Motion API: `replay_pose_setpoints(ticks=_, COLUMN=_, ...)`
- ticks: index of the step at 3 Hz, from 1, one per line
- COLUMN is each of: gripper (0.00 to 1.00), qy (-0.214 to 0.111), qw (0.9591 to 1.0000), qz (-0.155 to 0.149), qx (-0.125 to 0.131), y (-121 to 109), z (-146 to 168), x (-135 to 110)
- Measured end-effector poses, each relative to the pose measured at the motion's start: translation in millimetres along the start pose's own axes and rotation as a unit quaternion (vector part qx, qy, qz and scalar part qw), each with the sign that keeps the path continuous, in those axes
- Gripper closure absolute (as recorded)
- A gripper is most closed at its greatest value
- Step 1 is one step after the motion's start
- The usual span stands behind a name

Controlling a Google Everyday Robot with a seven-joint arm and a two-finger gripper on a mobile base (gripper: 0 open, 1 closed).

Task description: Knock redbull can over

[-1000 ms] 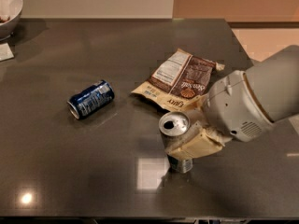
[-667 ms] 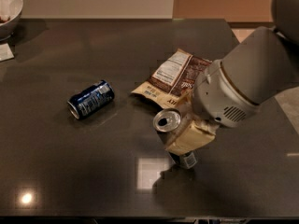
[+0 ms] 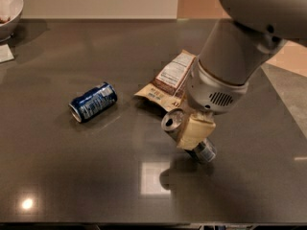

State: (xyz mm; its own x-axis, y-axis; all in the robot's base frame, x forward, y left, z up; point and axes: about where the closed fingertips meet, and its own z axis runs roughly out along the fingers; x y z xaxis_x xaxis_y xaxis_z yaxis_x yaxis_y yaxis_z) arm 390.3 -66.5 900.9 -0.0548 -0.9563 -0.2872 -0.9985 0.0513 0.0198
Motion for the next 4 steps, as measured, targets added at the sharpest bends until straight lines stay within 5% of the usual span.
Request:
replay_pose_setpoints(ticks=2, gripper=0.59, qy=0.066, qw=0.9976, qz=-0.006, qx=-0.020, y=-19, z=13, x=9)
replay_pose_setpoints(ticks=4, gripper=0.13, qy=0.078, qw=0.9965, qz=-0.005, qx=-0.030, y=-24, z=29, x=10)
